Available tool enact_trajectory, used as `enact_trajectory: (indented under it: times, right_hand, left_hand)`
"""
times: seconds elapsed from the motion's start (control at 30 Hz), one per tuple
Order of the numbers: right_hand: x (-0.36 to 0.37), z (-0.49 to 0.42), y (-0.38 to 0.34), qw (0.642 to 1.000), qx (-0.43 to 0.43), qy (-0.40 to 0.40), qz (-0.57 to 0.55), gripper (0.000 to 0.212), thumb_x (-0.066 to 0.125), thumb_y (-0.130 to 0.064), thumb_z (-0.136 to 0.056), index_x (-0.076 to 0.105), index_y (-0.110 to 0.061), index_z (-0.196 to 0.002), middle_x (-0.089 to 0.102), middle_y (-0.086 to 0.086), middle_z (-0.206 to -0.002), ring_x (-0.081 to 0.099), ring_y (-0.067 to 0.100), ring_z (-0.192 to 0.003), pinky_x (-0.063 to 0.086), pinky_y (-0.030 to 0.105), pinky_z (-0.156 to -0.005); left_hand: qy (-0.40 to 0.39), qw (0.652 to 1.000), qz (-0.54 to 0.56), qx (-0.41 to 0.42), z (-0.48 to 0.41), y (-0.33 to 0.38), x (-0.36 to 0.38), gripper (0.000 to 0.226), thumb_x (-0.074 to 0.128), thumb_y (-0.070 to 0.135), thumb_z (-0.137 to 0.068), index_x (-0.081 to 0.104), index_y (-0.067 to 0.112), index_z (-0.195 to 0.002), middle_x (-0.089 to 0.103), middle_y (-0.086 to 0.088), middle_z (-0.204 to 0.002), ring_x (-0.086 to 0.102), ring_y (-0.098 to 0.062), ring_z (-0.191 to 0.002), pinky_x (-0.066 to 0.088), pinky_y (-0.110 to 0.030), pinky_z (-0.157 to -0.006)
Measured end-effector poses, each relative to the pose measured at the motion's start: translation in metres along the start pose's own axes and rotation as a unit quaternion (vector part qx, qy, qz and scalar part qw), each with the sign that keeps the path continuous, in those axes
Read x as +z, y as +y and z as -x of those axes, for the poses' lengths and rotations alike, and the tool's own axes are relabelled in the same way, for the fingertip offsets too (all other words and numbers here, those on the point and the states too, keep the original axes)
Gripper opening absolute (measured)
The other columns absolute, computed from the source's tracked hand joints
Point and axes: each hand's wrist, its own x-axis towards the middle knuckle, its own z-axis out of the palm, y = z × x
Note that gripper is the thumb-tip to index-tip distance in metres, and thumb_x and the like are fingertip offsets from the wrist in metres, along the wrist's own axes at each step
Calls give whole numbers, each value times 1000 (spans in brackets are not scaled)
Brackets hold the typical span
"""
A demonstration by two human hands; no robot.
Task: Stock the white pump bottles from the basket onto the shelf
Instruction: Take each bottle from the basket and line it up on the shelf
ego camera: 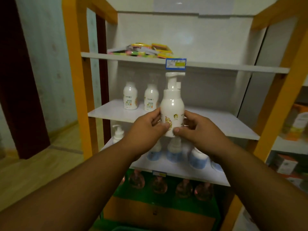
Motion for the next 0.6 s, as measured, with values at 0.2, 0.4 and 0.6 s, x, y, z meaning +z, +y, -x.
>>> enact_trajectory:
  times: [0.2,0.4,0.6]
  right_hand:
    - [-19,-31,11,999,33,-21,-13,52,61,4,-88,64,-25,-131,78,-5,-111,74,10,-103,57,23,-84]
    - [-27,-55,37,998,51,-9,-43,47,67,-2,-90,63,-22,-133,76,-6,-117,72,8,-107,57,25,-92]
    - [-34,-80,59,997,62,8,-42,46,67,-6,-93,60,-20,-137,74,-4,-122,71,10,-111,57,34,-97]
  left_hand:
    - [-18,998,-62,-8,-47,-7,15,51,75,18,-83,57,24,-131,71,7,-118,68,-5,-103,57,-27,-89]
    - [-10,997,-77,-15,-87,-32,29,54,81,25,-77,57,25,-125,71,5,-113,69,-13,-101,59,-35,-85]
    - [-7,982,-191,5,-123,-45,34,57,80,37,-75,55,28,-126,69,8,-115,67,-10,-103,56,-38,-90]
